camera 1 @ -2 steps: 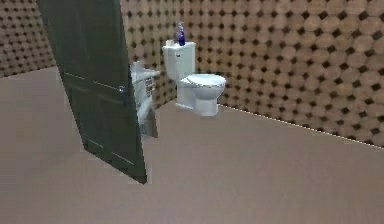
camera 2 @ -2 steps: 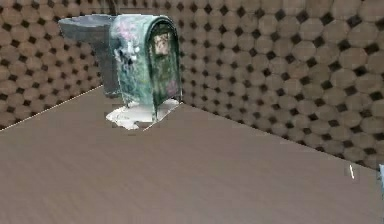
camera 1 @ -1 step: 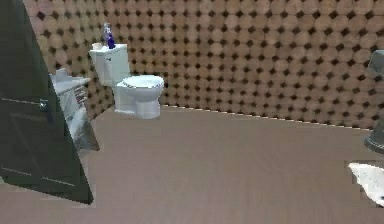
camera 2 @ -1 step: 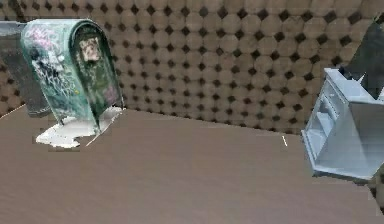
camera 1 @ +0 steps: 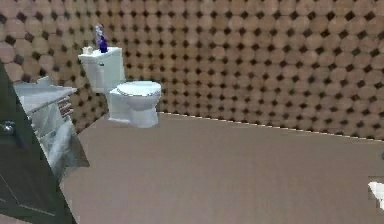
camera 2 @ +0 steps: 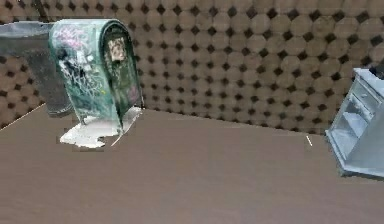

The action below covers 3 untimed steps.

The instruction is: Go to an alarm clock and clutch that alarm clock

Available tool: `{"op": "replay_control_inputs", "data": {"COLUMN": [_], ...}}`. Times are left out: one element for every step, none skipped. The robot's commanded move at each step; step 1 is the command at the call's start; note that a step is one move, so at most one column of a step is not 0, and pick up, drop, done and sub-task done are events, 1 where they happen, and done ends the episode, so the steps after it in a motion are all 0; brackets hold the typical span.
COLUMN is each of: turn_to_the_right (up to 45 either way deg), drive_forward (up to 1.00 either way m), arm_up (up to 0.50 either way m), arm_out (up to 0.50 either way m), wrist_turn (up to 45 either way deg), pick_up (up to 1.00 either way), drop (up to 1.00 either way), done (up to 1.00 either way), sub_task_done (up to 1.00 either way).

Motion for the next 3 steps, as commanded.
{"op": "replay_control_inputs", "data": {"turn_to_the_right": [-45.0, -27.0, 0.0], "drive_forward": [0.00, 0.00, 0.50], "arm_up": [0.00, 0.00, 0.00], "arm_out": [0.00, 0.00, 0.00], "wrist_turn": [0.0, 0.0, 0.0], "pick_up": [0.00, 0.00, 0.00], "drop": [0.00, 0.00, 0.00], "done": [0.00, 0.00, 0.00], "sub_task_done": [0.00, 0.00, 0.00]}}
